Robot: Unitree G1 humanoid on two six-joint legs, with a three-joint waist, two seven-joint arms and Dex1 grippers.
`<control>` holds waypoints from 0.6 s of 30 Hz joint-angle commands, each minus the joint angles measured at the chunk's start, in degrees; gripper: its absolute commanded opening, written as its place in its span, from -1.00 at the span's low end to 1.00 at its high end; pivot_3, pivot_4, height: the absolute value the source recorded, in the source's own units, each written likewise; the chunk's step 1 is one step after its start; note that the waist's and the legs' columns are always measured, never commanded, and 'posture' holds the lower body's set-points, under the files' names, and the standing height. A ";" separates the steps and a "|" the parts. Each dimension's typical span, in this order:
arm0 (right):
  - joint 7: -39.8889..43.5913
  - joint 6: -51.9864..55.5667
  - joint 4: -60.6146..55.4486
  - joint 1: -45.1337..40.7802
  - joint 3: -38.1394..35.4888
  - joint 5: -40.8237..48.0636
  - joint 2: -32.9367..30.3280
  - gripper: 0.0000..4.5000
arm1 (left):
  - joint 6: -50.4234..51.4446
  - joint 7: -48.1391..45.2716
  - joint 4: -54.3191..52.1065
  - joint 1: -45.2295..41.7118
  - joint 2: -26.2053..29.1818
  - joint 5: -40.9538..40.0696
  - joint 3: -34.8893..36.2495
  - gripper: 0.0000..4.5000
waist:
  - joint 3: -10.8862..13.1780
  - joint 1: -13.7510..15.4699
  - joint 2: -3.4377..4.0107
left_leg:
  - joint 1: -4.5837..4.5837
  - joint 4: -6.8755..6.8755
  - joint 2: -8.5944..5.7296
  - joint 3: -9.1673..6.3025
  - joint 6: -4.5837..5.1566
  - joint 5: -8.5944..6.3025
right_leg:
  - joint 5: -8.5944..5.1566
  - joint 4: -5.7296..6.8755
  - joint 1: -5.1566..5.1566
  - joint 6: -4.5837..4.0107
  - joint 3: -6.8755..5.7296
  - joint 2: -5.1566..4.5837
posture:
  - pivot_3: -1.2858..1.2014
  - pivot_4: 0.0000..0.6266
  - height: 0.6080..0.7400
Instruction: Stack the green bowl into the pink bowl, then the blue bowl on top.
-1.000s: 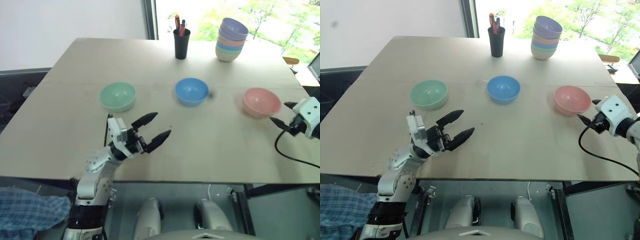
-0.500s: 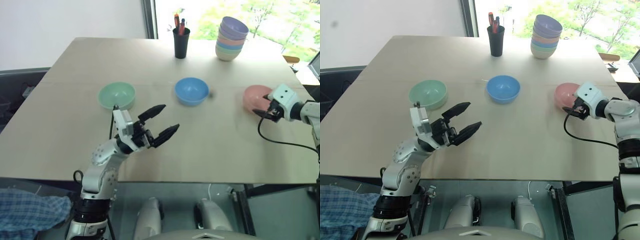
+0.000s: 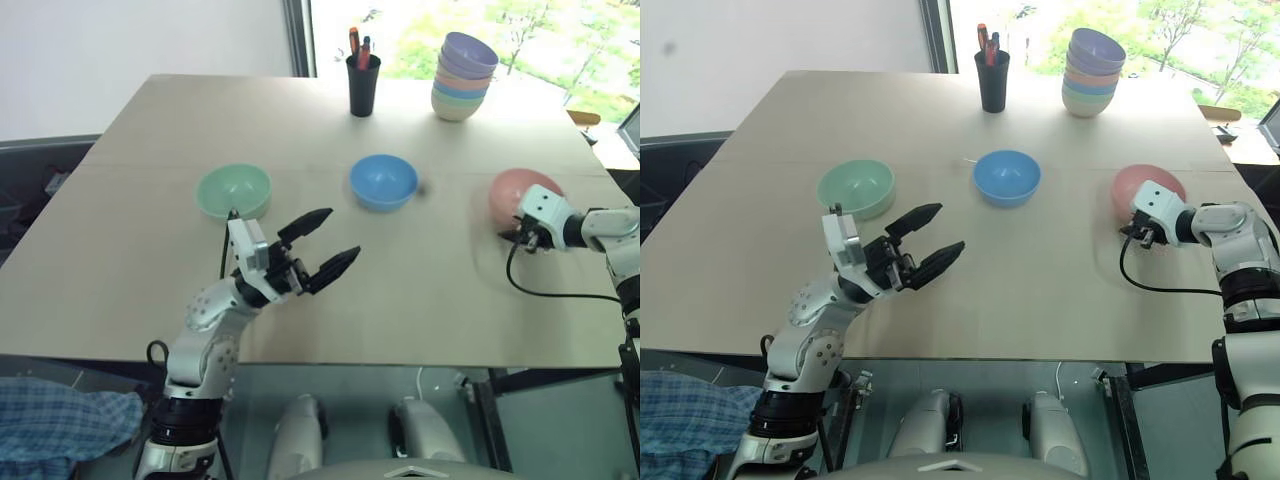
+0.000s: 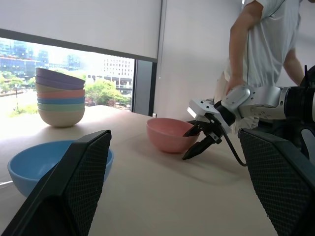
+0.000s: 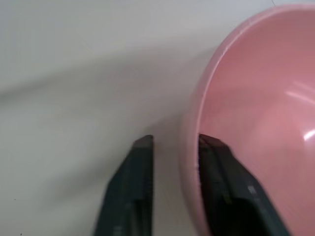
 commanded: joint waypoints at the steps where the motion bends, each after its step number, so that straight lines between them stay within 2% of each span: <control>1: 0.43 -0.63 -0.94 -0.79 -0.82 0.37 -0.57 -0.98 | -0.85 0.23 -3.04 -0.70 -0.23 0.05 -0.62 0.95 | 0.00 -0.02 -0.01 | 0.02 0.00 0.00 0.00 0.00 0.00 | 0.00 0.00 0.01 0.00 0.01 0.00 | 0.03 -0.52 1.00; 6: -1.88 -1.78 -2.69 -0.70 -0.61 -0.57 -0.08 -0.98 | -0.94 0.14 -3.02 -0.27 -0.07 0.34 -0.93 0.95 | 0.04 -0.03 0.06 | 0.02 0.01 0.00 0.01 0.00 0.00 | 0.00 0.02 0.01 0.00 0.01 0.00 | 0.03 -0.52 1.00; 9: -1.32 -2.95 -8.38 0.54 -0.34 0.17 1.00 -0.98 | -0.42 0.40 -2.91 -0.08 0.20 0.60 -0.94 0.95 | 0.07 -0.05 0.10 | 0.01 0.01 0.00 0.01 0.00 0.00 | 0.00 0.01 0.00 0.00 0.02 0.00 | 0.03 -0.52 1.00; 14: 4.57 4.96 -36.46 8.37 3.21 2.32 2.63 -0.98 | -0.56 1.47 -2.84 0.14 1.50 1.42 0.61 0.95 | 0.12 -0.14 0.19 | 0.00 -0.02 0.03 0.01 -0.01 0.00 | 0.00 0.05 -0.04 0.00 0.02 0.02 | 0.03 -0.52 1.00; 18: 4.57 15.19 -60.28 15.04 9.31 -4.76 3.63 -0.98 | -1.31 2.31 -2.40 1.10 2.60 2.45 1.78 0.95 | 0.15 0.32 0.23 | -0.09 0.01 0.04 -0.05 -0.01 0.00 | 0.00 0.03 -0.06 0.01 -0.07 0.02 | 0.03 -0.52 1.00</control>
